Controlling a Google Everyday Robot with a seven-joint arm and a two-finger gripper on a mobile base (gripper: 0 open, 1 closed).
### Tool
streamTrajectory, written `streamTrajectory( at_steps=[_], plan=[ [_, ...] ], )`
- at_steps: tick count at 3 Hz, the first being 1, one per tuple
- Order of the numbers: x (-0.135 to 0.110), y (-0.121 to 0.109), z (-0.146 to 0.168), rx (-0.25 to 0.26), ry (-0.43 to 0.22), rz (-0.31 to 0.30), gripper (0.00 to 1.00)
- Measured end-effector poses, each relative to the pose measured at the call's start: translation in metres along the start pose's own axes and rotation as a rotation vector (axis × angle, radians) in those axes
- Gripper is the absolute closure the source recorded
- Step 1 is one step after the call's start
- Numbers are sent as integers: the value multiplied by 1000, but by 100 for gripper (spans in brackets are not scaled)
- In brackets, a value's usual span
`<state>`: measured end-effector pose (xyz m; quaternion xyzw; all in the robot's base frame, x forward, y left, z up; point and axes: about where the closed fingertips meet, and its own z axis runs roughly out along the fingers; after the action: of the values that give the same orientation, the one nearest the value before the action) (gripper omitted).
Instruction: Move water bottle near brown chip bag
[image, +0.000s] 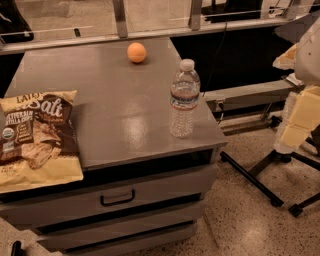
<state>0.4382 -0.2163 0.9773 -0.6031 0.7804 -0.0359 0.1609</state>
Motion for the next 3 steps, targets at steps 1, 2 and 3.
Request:
streamTrajectory(
  at_steps=[1, 2, 3],
  plan=[
    [0, 0, 0, 0, 0, 0, 0],
    [-6, -4, 5, -4, -51, -8, 0],
    [-38, -18, 24, -18, -203, -51, 0]
  ],
)
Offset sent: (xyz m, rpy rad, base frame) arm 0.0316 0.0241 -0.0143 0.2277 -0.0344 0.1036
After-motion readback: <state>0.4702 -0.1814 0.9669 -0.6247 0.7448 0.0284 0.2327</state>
